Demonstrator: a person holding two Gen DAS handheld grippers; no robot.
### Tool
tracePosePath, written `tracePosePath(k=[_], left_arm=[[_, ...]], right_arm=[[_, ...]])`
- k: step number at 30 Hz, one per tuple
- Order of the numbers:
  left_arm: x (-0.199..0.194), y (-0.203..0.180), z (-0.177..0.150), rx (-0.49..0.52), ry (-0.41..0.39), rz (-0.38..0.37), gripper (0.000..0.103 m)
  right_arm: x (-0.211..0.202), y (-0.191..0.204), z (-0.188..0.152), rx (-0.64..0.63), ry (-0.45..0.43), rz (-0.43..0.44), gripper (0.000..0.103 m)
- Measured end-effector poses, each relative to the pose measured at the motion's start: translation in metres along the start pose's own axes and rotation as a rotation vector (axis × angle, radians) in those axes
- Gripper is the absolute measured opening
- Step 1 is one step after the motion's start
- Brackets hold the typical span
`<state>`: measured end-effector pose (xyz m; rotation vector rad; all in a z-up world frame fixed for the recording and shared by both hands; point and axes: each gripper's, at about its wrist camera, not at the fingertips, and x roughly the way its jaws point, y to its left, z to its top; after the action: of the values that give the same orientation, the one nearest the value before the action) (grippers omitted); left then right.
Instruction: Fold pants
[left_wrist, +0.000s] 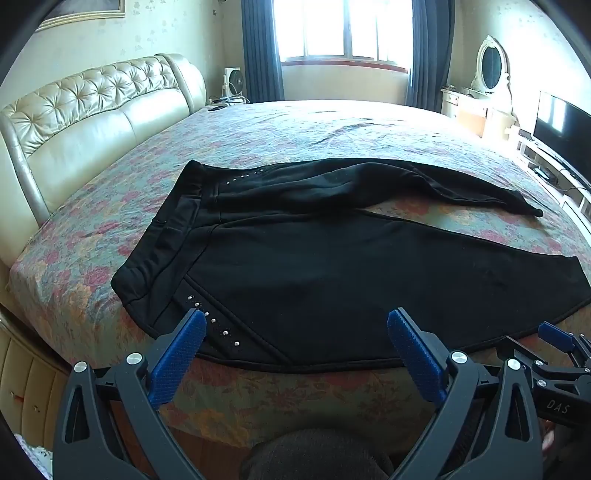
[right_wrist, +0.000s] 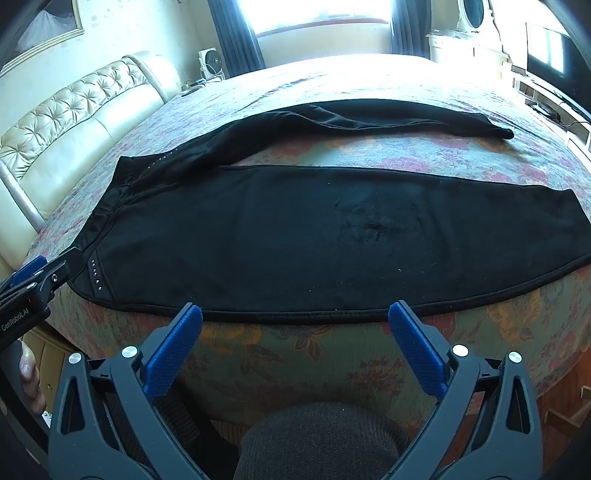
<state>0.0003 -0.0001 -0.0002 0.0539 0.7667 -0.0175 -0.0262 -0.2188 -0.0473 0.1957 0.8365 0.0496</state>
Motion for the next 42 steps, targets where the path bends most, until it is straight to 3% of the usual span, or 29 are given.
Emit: tracePosePath(k=[12, 42], left_arm=[[0.0019, -0.0023, 0.0002, 0.007, -0.02, -0.003, 0.098], [0.0083, -0.0022, -0.0045, 0.02, 0.031, -0.01, 0.098]], right_arm=[[0.0005, -0.0002, 0.0001, 0.0, 0.006, 0.001, 0.101], [0.0025, 0.0059, -0.008, 0.013, 0.018, 0.006, 0.101]])
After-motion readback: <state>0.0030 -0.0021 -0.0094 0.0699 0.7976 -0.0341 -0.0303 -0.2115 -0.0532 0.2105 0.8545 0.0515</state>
